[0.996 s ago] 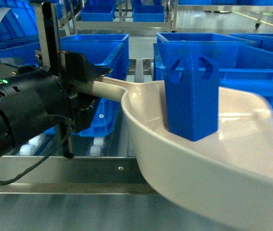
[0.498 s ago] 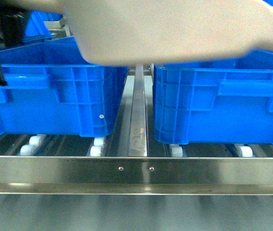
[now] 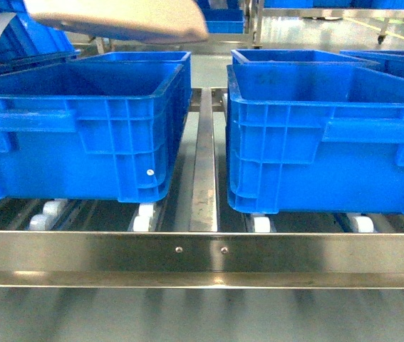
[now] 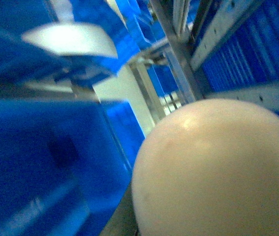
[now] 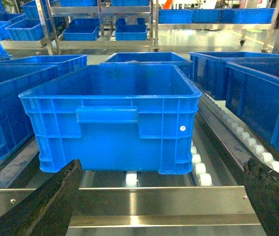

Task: Place part in tray to right shelf

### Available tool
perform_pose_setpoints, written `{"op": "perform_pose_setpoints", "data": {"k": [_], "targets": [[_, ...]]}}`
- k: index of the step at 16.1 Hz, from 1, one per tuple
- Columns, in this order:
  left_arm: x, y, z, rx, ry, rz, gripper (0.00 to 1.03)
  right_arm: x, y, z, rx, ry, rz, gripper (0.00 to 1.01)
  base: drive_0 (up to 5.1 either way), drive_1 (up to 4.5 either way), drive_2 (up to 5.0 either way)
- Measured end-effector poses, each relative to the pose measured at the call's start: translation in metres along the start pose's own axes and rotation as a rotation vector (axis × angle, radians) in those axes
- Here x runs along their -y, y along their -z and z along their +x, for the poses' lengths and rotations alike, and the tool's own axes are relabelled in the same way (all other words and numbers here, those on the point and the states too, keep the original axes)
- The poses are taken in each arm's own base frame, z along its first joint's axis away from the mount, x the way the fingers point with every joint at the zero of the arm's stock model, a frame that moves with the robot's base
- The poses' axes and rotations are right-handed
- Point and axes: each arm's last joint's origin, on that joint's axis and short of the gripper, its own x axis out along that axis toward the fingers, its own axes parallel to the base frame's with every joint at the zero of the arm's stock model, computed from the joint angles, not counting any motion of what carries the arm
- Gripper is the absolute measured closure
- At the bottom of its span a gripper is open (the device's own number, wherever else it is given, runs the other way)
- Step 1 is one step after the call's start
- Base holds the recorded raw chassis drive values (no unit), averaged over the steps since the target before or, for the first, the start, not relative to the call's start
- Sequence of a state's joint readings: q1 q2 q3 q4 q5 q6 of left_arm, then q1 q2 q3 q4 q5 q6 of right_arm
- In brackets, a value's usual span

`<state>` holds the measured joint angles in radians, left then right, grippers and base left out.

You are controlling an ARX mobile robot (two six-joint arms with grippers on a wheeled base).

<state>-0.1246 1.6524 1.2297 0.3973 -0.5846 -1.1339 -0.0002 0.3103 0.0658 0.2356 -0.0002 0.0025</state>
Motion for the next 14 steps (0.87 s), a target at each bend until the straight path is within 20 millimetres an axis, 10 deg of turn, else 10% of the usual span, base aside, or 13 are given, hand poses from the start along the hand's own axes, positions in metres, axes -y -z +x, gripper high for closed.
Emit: {"op": "perform_pose_setpoints", "data": {"k": [3, 8, 10, 14], "targets": [[0.006, -0.025, 0.038, 0.270, -0.067, 0.181, 0.89, 0.000, 0.000, 0.000, 0.000, 0.000, 0.000, 0.03, 0.0, 0.00, 0.0], [0.005, -0.016, 0.033, 0.218, -0.050, 0.352, 0.89, 0.000, 0.000, 0.000, 0.000, 0.000, 0.000, 0.03, 0.0, 0.00, 0.0], [-0.008, -0.021, 0.000, 0.104, 0.008, 0.241, 0.89, 0.000, 0.000, 0.000, 0.000, 0.000, 0.000, 0.03, 0.0, 0.00, 0.0], [-0.003, -0.039, -0.130, -0.116, 0.284, -0.017, 0.89, 0.000, 0.000, 0.000, 0.000, 0.000, 0.000, 0.03, 0.0, 0.00, 0.0]]}}
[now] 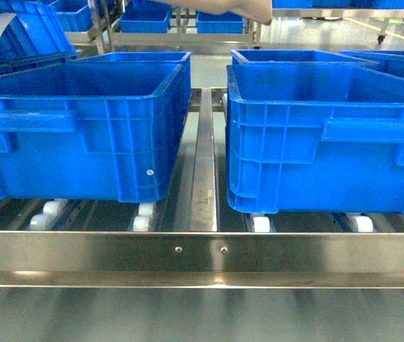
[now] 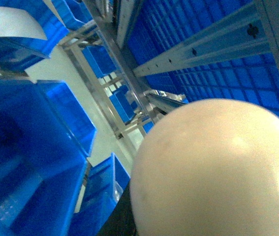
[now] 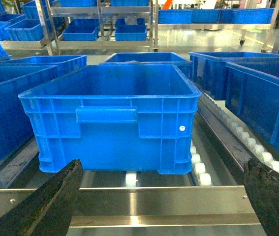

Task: Place part in tray to right shelf

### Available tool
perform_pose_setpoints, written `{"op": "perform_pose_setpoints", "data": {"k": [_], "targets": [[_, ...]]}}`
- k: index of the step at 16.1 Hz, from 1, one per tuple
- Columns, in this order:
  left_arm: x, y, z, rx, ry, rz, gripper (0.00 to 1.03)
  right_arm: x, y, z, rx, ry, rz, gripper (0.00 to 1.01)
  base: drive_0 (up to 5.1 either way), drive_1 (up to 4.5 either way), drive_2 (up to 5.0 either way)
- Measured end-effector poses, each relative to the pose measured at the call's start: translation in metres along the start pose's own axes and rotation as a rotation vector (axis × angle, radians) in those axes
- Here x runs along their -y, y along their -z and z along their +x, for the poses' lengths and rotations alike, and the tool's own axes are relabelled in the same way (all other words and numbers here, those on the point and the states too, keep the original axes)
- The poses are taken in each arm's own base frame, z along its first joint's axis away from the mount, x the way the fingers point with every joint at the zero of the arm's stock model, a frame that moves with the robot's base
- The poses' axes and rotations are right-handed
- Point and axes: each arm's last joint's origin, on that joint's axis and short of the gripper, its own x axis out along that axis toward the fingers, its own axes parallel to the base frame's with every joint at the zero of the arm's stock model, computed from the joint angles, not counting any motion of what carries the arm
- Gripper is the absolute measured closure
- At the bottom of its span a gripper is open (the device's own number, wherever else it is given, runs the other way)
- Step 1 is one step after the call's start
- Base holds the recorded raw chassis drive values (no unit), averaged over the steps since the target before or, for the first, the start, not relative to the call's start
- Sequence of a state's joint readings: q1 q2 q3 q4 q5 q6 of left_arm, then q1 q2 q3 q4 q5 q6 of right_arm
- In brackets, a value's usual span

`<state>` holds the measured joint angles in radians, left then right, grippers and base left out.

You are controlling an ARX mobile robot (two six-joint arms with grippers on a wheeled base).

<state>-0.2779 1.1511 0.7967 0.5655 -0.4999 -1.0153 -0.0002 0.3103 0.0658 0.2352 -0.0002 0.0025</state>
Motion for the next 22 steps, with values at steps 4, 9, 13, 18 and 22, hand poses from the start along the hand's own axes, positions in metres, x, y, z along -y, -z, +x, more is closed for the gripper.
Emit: {"op": "perform_pose_setpoints", "data": {"k": [4, 9, 13, 18, 22], "targets": [[-0.048, 0.046, -0.069, -0.185, -0.193, 0.260, 0.89, 0.000, 0.000, 0.000, 0.000, 0.000, 0.000, 0.03, 0.0, 0.00, 0.0], [-0.110, 0.012, -0.097, -0.335, 0.069, 1.014, 0.89, 0.000, 0.005, -0.006, 0.008, 0.000, 0.000, 0.60, 0.0, 0.00, 0.0], [-0.130, -0.002, -0.113, -0.303, 0.094, 1.072, 0.89, 0.000, 0.013, -0.011, 0.009, 0.000, 0.000, 0.99, 0.0, 0.00, 0.0], [-0.152, -0.013, -0.128, -0.313, 0.103, 1.068, 0.89, 0.000, 0.015, -0.020, 0.015, 0.000, 0.000, 0.99, 0.0, 0.00, 0.0], [-0.159, -0.015, -0.138, -0.307, 0.096, 1.072, 0.89, 0.000, 0.015, -0.020, 0.014, 0.000, 0.000, 0.99, 0.0, 0.00, 0.0]]}}
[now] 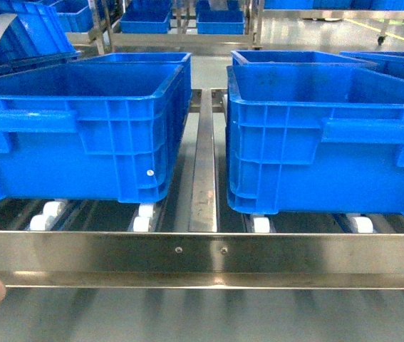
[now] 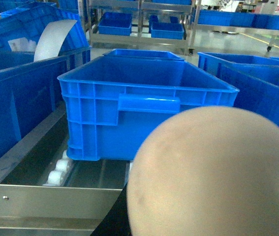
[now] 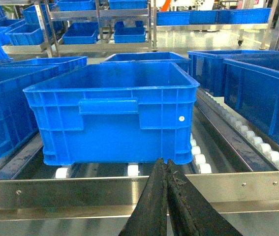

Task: Place part in tray to right shelf

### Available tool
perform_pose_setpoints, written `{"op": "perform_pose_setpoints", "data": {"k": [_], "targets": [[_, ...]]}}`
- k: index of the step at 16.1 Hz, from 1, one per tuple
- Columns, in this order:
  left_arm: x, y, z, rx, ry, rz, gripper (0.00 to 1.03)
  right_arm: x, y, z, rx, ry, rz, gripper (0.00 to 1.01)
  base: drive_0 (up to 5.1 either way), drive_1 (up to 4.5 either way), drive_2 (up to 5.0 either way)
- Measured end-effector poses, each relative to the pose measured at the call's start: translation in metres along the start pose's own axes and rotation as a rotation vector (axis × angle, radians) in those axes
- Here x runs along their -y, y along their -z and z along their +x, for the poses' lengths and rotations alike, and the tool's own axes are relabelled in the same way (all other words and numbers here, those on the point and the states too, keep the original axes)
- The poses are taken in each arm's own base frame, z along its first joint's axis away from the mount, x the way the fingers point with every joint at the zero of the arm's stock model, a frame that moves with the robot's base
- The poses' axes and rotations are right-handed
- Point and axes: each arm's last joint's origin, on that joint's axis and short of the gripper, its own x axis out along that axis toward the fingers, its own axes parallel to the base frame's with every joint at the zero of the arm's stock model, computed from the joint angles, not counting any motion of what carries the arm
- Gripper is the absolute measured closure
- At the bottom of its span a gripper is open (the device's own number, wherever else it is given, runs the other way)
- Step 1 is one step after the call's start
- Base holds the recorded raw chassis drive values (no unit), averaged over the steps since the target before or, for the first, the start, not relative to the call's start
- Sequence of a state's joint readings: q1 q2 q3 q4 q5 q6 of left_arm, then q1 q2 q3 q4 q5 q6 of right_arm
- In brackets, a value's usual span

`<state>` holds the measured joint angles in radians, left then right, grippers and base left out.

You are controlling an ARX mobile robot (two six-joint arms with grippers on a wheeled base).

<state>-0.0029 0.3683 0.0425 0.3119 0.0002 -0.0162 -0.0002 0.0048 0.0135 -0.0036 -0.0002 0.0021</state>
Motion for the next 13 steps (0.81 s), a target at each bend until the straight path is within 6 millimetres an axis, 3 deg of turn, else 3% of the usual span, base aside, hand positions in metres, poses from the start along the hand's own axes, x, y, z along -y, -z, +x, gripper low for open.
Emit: {"op": "perform_pose_setpoints", "data": {"k": [10, 12, 13], "targets": [[0.000, 0.005, -0.014, 0.024, -0.001, 0.000, 0.89, 0.000, 0.000, 0.000, 0.000, 0.000, 0.000, 0.99, 0.0, 0.00, 0.0], [0.000, 0.012, -0.024, -0.020, -0.001, 0.000, 0.89, 0.000, 0.000, 0.000, 0.000, 0.000, 0.000, 0.99, 0.0, 0.00, 0.0], [0.000, 0.006, -0.024, 0.036, -0.002, 0.002, 0.89, 0.000, 0.000, 0.000, 0.000, 0.000, 0.000, 0.99, 0.0, 0.00, 0.0]]}}
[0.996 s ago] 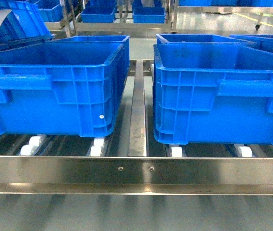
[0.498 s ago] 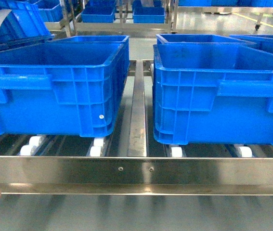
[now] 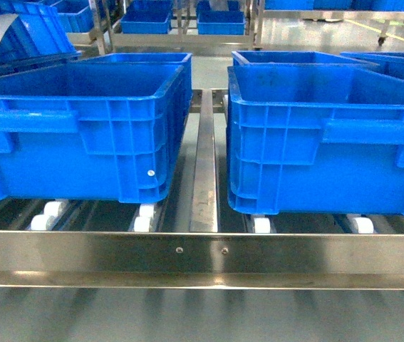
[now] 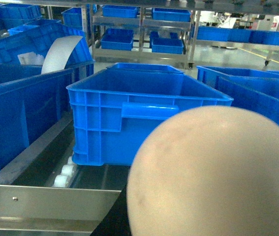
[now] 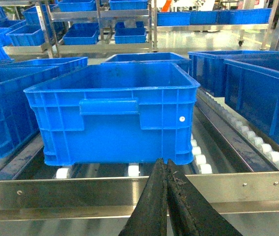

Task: Place part in tray to right shelf

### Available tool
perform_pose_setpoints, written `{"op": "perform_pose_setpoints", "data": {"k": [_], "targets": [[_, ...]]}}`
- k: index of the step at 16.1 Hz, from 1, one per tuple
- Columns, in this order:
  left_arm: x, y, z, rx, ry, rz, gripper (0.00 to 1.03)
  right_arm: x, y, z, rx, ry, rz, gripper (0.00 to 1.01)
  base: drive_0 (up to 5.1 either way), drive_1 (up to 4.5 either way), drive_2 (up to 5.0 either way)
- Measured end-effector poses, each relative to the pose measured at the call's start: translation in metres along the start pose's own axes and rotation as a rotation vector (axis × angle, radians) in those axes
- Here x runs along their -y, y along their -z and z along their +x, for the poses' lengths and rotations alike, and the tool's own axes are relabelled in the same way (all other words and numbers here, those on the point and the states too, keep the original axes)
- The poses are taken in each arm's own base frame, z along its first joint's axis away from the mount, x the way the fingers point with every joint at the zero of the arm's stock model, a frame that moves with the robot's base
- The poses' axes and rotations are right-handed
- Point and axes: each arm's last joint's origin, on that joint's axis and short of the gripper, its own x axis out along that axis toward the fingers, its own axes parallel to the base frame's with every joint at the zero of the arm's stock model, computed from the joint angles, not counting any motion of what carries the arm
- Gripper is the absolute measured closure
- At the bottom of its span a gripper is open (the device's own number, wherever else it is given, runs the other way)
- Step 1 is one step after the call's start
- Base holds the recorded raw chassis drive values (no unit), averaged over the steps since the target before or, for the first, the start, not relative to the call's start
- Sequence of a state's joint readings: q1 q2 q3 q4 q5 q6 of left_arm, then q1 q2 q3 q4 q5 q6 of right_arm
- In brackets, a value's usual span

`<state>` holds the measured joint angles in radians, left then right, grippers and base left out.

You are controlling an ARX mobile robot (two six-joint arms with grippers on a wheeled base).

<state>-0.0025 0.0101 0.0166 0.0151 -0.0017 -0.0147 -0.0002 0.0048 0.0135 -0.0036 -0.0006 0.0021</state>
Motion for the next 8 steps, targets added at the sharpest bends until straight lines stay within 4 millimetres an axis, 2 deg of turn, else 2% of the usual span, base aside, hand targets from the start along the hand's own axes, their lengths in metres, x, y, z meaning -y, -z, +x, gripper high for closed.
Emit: {"op": "perform_pose_setpoints", "data": {"k": [5, 8], "targets": [[0.0000, 0.0026, 0.0000, -0.025, 0.001, 0.000, 0.89, 0.0000, 0.0000, 0.0000, 0.000, 0.000, 0.000, 0.99, 0.0, 0.00, 0.0], [0.0000, 0.0025, 0.0000, -0.024, 0.001, 0.000, 0.89, 0.0000, 0.0000, 0.0000, 0.000, 0.001, 0.000, 0.65, 0.0, 0.00, 0.0]]}}
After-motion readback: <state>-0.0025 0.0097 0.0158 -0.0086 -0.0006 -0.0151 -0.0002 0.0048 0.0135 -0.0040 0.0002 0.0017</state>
